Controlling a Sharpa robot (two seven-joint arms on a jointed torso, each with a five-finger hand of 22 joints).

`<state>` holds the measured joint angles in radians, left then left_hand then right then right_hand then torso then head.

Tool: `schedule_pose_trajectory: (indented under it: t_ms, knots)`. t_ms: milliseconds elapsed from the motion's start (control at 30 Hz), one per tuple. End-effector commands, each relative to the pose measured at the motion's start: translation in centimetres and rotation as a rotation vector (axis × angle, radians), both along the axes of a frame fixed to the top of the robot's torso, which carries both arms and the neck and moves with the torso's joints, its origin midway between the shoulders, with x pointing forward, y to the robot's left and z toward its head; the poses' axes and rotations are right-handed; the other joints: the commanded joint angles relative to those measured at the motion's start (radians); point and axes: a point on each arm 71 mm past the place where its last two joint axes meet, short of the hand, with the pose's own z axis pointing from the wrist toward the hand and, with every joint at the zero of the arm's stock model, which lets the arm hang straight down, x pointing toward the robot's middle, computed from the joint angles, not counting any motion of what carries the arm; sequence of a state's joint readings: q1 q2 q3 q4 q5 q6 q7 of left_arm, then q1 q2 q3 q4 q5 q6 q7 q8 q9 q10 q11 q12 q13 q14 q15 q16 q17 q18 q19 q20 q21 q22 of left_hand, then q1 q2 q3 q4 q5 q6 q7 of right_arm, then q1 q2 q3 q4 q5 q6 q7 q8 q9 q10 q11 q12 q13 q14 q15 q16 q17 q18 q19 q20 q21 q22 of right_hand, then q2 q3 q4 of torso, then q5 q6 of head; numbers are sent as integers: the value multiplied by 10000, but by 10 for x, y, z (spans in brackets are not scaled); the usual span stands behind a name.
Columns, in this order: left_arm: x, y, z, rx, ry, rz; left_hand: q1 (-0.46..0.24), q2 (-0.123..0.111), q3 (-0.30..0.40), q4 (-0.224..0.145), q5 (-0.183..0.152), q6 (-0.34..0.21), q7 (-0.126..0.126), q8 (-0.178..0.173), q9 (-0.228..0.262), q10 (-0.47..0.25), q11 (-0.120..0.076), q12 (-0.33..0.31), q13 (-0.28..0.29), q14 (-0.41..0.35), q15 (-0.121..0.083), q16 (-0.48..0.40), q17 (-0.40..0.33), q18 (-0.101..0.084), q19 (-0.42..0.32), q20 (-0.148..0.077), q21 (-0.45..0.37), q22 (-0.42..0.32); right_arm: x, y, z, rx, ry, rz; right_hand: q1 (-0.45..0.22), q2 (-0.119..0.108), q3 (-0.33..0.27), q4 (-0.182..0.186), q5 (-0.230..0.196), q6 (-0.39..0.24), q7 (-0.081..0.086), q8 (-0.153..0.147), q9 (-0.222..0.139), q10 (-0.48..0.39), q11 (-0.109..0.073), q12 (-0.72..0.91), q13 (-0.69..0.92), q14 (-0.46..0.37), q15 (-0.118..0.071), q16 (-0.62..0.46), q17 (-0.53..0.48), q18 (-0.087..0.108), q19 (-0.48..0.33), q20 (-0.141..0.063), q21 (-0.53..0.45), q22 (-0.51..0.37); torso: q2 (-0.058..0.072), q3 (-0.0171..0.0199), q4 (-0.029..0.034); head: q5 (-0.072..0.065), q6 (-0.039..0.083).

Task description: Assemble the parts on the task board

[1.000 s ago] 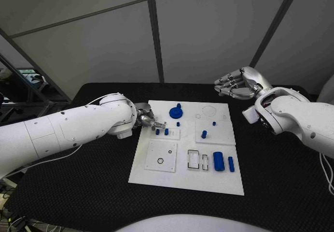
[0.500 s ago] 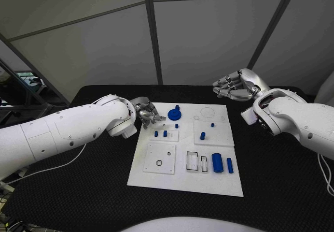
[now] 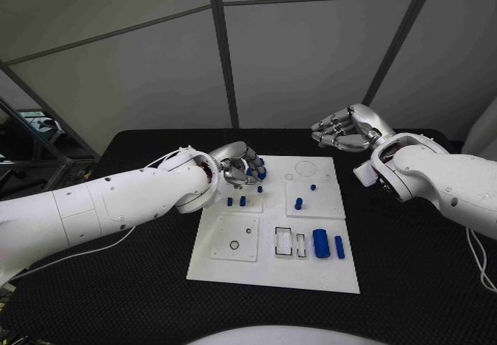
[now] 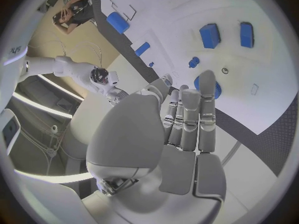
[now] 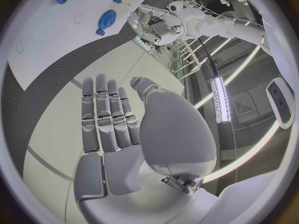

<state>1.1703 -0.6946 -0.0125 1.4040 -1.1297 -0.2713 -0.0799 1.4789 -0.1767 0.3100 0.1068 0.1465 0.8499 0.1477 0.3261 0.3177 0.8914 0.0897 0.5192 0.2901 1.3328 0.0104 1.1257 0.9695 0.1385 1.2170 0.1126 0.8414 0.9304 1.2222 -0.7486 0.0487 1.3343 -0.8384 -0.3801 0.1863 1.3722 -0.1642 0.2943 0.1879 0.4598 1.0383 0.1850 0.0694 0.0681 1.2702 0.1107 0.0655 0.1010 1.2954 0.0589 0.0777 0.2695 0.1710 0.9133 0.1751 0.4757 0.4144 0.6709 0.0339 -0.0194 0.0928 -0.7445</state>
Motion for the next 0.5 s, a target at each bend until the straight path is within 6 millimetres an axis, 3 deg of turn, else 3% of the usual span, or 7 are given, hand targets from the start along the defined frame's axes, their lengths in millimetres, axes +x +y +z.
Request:
schedule_pose_trajectory:
  t_ms: [33, 100, 167, 500]
  knots:
    - [-2, -10, 1, 1157, -1447, -1050, -127, -200, 70, -15, -85, 120, -19, -188, -300, 103, 3, -249, -313, 658, -8, 1035, 931, -97, 906, -31, 1532, 1281, 0, 2, 1, -3, -44, 120, 5, 97, 81, -3, 64, -64, -8, -23, -2, -75, 10, -18, -13, 22, 61, -58, -16, 101, 29, 34, -34, -13, 12, -9, 11, -17, 0]
    - [-2, -13, -2, 1463, -1445, -1173, -187, -243, 81, -40, -104, 198, -34, -289, -459, 220, -26, -334, -457, 953, -25, 1497, 1374, -204, 1267, -65, 2148, 1806, 0, 2, 1, -1, -44, 127, 5, 97, 81, -3, 64, -64, -8, -23, -2, -75, 10, -18, -13, 22, 61, -58, -16, 101, 29, 34, -34, -13, 0, -8, 16, -23, -1]
    - [-1, -16, -6, 1769, -1416, -1267, -224, -266, 95, -73, -112, 278, -45, -379, -602, 273, -41, -454, -604, 1020, -35, 1581, 1355, -240, 1417, -89, 2379, 2008, 0, 3, 1, 2, -43, 137, 5, 97, 81, -3, 64, -64, -8, -23, -2, -75, 10, -18, -13, 22, 61, -58, -16, 101, 29, 34, -34, -13, -4, -5, 13, -26, -5]
    - [6, -21, -14, 2532, -1350, -1266, -271, -256, 129, -157, -111, 520, -61, -498, -850, 331, -25, -726, -901, 1169, -54, 1712, 1322, -325, 1686, -108, 2796, 2389, 0, 4, 1, 8, -43, 158, 5, 97, 81, -3, 64, -64, -8, -23, -2, -75, 10, -18, -13, 22, 61, -58, -16, 101, 29, 34, -34, -13, -5, -9, 4, 1, -3]
